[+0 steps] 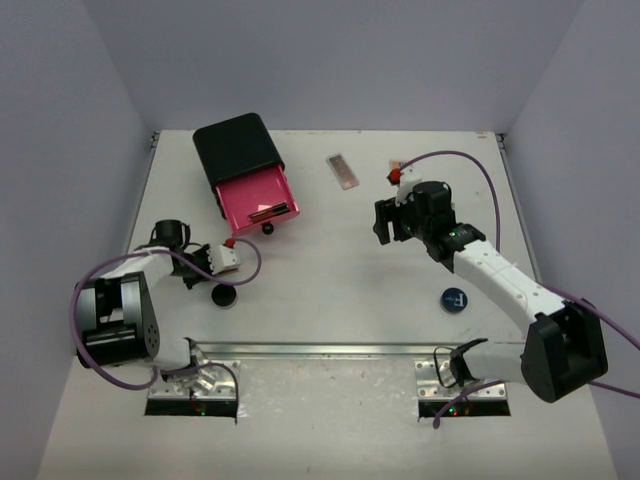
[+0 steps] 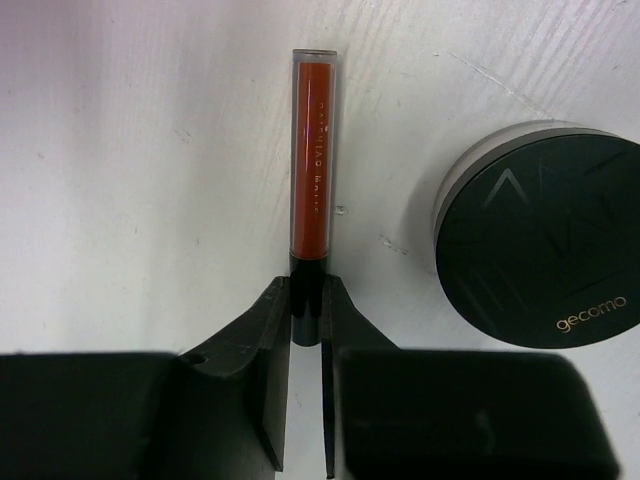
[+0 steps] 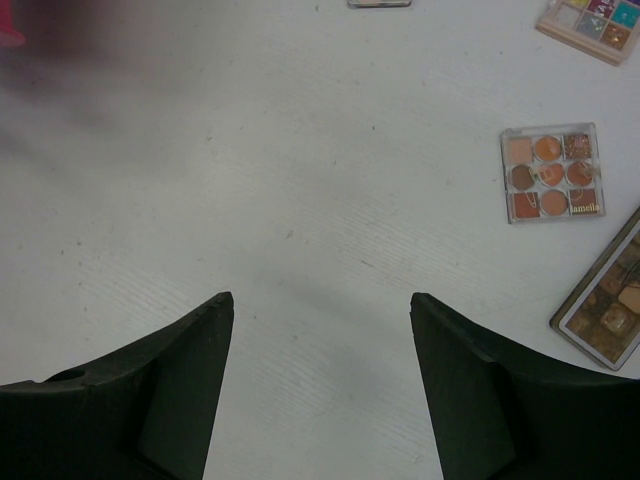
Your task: Organize the makeup
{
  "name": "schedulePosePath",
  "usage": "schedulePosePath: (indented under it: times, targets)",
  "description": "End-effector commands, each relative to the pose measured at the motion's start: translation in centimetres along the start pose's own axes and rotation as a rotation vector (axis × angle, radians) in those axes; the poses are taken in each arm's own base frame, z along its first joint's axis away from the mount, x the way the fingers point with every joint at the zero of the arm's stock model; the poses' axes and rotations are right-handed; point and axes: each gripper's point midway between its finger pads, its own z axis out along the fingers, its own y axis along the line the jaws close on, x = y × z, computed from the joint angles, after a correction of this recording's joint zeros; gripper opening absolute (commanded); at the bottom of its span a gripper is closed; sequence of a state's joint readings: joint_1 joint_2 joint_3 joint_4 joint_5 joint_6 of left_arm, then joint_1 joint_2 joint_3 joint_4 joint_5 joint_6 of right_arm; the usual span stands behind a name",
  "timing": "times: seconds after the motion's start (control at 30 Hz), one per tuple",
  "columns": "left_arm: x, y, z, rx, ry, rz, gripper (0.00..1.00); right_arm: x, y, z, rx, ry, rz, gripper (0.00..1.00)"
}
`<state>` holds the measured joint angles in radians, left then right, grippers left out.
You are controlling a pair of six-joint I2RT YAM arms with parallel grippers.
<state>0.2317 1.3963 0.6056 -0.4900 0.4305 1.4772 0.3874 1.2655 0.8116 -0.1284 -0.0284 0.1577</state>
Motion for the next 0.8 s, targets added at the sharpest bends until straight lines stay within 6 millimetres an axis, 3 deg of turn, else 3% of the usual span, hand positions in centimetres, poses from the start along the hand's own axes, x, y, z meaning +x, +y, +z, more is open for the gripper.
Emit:
schedulePosePath:
  times: [0.0,0.27,0.53,0.7,0.77]
  targets:
    - [0.8,-3.2,0.5,0.086,0.006,-0.057,0.00,-1.6,-0.5,-0.1,0.022,-0.055,-0.012,0.72]
    - [-3.1,-1.0,-1.9,-0.021,-0.136,-0.096,0.00,-1.8,-0.5,0.0,0.020,-0.058,-0.010,0.72]
    - [-4.4,-0.5,-2.9,-0.002,-0.129,-0.090,0.00,-2.2,-0.2,-0.1,0.006,-0.066,0.004,0.72]
    - [-7.6,0.4,-4.1,0.020,-0.151,-0.071,0.00,-2.4,-0.1,-0.3,0.001,-0.061,0.010,0.72]
    - [-9.9,-1.4,-4.2,0.110,-0.130,-0.043,0.00,-2.5,-0.1,-0.5,0.004,-0.065,0.012,0.72]
